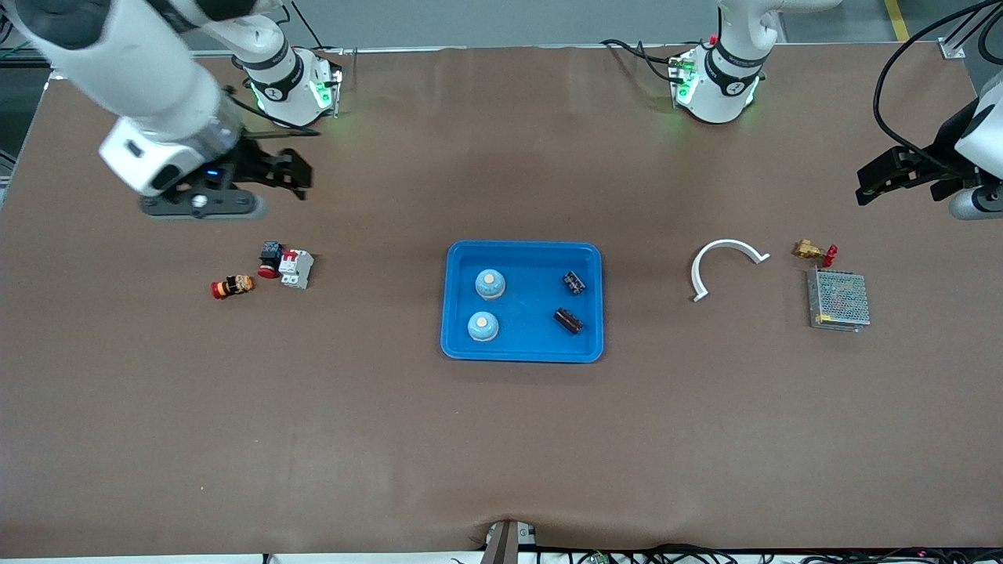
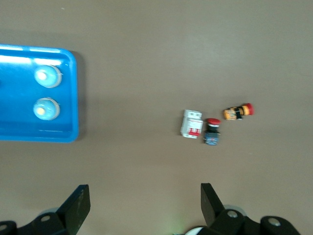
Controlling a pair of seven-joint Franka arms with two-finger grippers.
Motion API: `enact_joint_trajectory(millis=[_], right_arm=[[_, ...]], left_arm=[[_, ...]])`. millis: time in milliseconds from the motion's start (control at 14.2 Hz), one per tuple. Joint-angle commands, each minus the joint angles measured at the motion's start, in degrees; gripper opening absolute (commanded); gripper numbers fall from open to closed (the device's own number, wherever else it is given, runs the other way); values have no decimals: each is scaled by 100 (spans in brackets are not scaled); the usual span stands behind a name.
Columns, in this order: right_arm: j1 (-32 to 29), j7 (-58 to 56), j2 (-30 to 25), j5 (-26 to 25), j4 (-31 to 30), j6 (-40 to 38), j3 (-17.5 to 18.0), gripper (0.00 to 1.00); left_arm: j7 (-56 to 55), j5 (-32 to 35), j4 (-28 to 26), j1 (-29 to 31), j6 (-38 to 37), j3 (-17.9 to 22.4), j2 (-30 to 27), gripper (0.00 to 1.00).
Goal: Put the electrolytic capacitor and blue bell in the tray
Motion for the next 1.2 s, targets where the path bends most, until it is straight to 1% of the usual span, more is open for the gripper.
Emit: enact_joint_trajectory(millis=[0, 353, 494, 636, 1130], right_arm=[[-720, -696, -349, 101, -232, -226, 62, 100], [-1977, -2040, -604, 48, -320, -315, 53, 100], [-2356, -2324, -613, 56, -346, -306, 53, 100], [-2488, -2334, -595, 48, -364, -306, 36, 100], [-2551, -2272, -560, 22, -381, -236, 36, 100]], left_arm=[[109, -121, 49, 21, 9, 15, -19, 100], [109, -121, 49, 21, 9, 15, -10, 100], [109, -121, 49, 21, 9, 15, -10, 100], [109, -121, 49, 21, 9, 15, -10, 100], [100, -130, 49, -14, 9, 6, -10, 100]])
